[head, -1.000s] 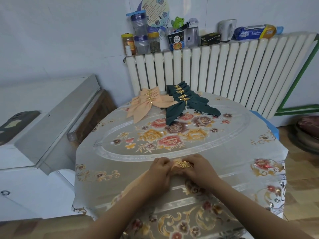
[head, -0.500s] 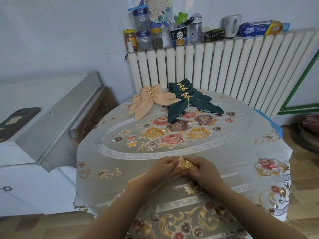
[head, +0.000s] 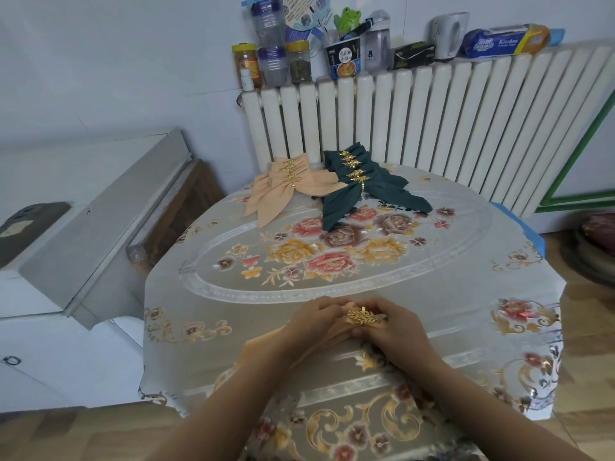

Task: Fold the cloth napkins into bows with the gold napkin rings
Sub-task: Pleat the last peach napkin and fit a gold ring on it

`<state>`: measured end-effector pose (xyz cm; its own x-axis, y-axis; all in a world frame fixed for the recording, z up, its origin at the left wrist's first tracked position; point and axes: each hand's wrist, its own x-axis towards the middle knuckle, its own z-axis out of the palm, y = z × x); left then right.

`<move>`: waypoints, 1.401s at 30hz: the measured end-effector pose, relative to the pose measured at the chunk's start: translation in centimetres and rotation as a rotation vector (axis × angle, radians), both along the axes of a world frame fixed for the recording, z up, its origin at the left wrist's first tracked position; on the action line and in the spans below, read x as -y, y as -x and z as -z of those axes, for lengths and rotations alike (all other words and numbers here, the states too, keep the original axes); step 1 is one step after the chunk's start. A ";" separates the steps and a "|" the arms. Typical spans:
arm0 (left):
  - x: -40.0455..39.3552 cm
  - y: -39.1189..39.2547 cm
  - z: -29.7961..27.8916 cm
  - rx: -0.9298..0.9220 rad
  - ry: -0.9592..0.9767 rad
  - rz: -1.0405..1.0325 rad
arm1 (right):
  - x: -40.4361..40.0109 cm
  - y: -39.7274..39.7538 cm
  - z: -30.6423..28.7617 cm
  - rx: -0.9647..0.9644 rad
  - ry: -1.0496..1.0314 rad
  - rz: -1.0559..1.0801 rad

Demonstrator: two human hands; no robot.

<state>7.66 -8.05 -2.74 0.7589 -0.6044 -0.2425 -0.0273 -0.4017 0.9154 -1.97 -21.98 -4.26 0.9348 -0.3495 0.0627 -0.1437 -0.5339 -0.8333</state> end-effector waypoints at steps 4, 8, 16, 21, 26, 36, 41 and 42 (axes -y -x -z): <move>-0.5 0.5 0.2 0.016 0.058 -0.011 | 0.0 0.0 0.1 -0.012 -0.005 0.008; -1.3 0.5 0.4 -0.045 0.143 0.006 | -0.1 0.0 0.1 -0.025 0.030 -0.031; -1.9 0.4 0.6 0.249 -0.055 0.230 | 0.8 -0.2 -0.7 -0.147 0.154 -0.189; -2.1 0.7 0.6 0.325 -0.046 0.127 | 2.6 0.0 -1.1 -0.143 0.088 -0.306; -2.5 0.6 0.8 0.338 -0.035 0.153 | 2.5 0.3 -0.5 -0.080 0.076 -0.264; -2.2 0.7 0.4 0.481 -0.192 0.272 | 1.8 -0.3 -0.3 -0.092 0.035 -0.213; -1.2 1.9 1.0 0.619 -0.228 0.124 | 2.1 -0.1 -0.1 -0.087 0.072 -0.234; -1.2 2.0 1.3 0.673 -0.218 0.131 | 2.2 -0.1 -0.1 -0.086 0.080 -0.254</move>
<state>5.67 -6.88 -4.04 0.7111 -0.6917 0.1263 -0.6176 -0.5286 0.5824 -1.88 -24.19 -4.20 0.9949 -0.1006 -0.0024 -0.0650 -0.6251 -0.7778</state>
